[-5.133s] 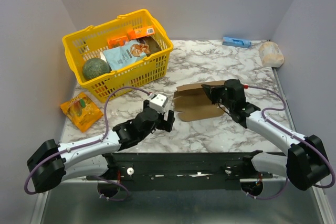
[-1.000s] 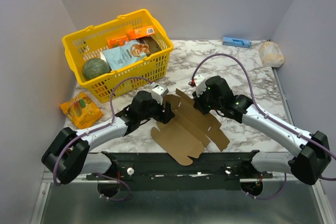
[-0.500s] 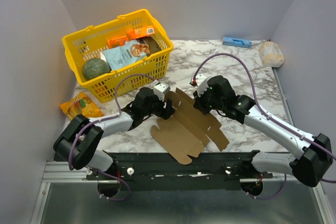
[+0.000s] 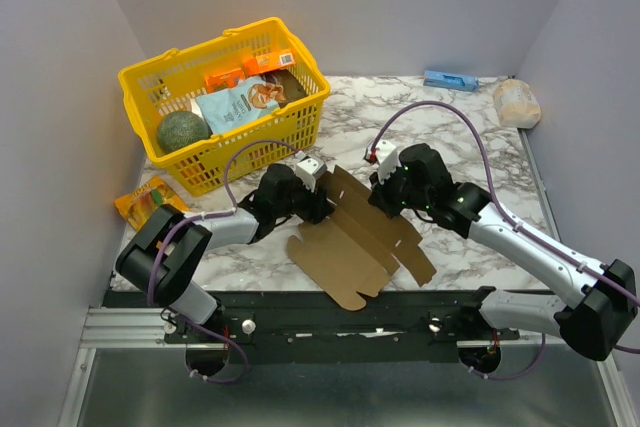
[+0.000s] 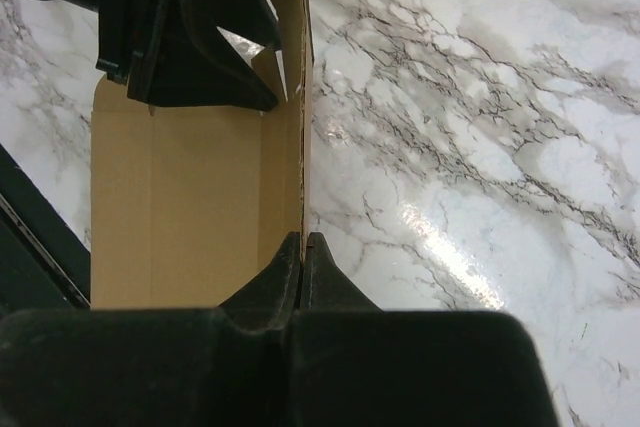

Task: Fold the paper box

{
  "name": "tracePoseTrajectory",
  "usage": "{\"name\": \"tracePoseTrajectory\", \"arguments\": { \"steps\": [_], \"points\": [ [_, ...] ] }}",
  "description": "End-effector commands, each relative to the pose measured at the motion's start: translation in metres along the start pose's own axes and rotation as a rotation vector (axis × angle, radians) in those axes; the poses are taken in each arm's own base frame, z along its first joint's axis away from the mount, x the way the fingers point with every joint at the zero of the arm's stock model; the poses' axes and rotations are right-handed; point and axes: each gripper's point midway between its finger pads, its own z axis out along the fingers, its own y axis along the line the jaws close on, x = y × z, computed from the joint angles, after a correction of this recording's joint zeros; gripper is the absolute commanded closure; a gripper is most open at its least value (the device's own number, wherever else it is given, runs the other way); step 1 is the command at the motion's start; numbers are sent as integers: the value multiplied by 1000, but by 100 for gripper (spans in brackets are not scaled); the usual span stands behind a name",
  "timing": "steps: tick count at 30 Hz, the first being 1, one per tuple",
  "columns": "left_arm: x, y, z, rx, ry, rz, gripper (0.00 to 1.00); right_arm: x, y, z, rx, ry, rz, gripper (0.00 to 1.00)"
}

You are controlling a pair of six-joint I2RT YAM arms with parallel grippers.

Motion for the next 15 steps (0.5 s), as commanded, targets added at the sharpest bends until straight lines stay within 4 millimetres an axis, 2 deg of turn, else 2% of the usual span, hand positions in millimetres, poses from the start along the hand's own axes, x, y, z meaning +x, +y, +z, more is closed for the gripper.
{"name": "tracePoseTrajectory", "arguments": {
  "steps": [1,2,5,9,15],
  "points": [
    [-16,-19,4,116,-50,9,48,-3,-2,0,2,-18,3,99],
    [-15,-21,3,122,-51,4,55,-3,-2,0,5,-17,3,99],
    [-10,-26,2,127,-32,-7,62,-3,-5,2,20,-12,7,99],
    [-8,-30,-2,79,-10,-17,64,-1,-8,3,37,-4,8,99],
    [0,-58,7,89,17,-26,64,0,-8,7,34,3,13,99]
  ]
}}
